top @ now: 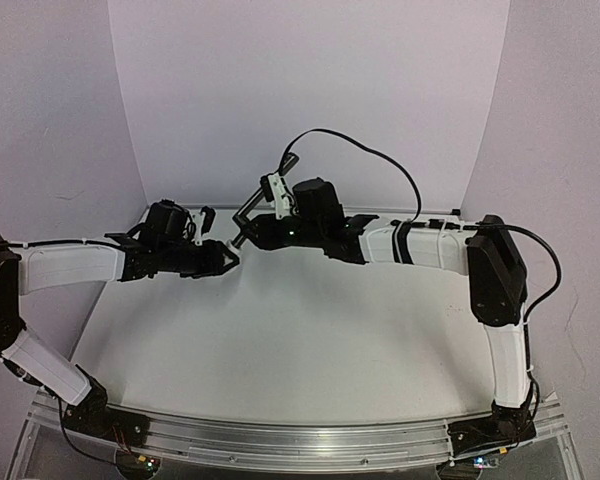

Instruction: Install the water faucets

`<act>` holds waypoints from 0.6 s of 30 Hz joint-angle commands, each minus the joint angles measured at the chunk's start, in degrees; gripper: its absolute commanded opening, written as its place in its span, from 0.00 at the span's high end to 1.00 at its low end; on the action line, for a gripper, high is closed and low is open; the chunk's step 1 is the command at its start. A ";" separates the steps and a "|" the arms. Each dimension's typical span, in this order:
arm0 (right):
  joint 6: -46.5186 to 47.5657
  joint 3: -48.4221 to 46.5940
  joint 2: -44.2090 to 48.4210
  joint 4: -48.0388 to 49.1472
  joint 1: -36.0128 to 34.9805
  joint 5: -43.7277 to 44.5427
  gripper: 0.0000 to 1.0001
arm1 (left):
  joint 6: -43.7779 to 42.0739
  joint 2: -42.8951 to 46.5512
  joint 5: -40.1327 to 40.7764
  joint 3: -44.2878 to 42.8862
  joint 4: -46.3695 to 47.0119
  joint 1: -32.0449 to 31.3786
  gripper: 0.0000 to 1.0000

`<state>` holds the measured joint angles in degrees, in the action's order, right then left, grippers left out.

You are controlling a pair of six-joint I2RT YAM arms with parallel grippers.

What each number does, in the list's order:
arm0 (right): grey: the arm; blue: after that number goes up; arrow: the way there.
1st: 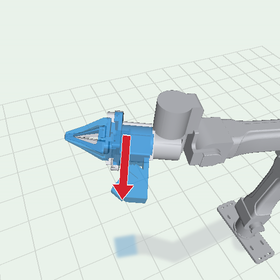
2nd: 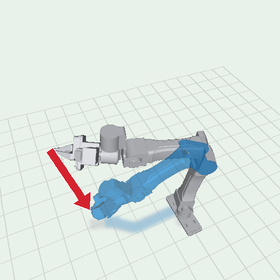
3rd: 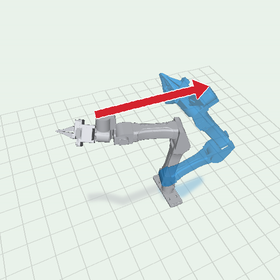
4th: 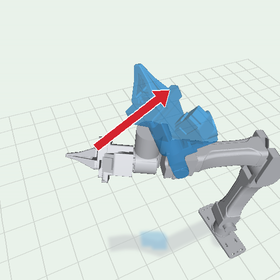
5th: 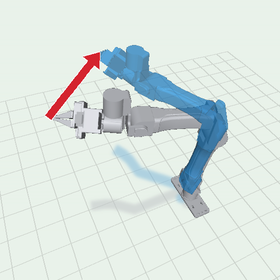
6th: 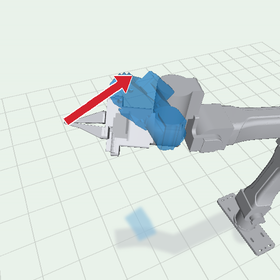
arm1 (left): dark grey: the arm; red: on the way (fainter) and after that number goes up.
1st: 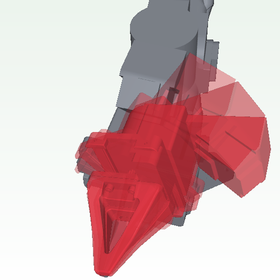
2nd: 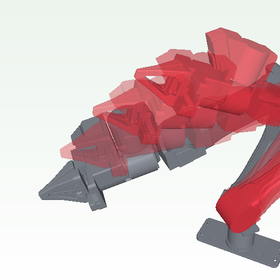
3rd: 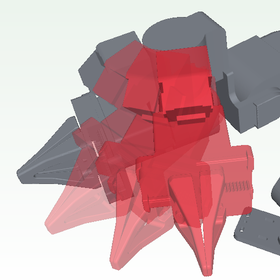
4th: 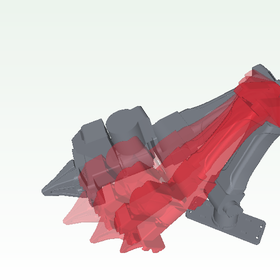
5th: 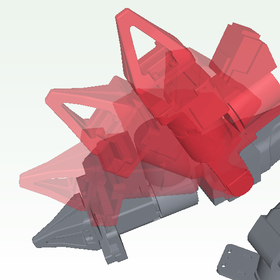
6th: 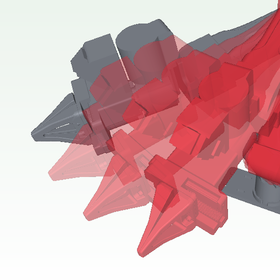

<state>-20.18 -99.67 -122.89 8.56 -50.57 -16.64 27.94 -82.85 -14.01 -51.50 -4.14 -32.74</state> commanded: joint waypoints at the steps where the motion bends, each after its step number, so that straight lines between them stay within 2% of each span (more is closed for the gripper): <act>1: -2.88 -3.32 -2.27 1.64 -3.88 -7.68 1.00 | -13.62 3.32 -7.78 -7.17 9.83 -7.65 1.00; 18: -7.37 -5.19 -3.35 1.66 -3.86 -8.15 1.00 | -23.67 2.35 0.41 -7.25 8.45 -12.14 1.00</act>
<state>-26.09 -100.95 -123.87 7.88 -50.57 -16.49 21.75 -82.85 -2.03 -53.30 -7.51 -36.64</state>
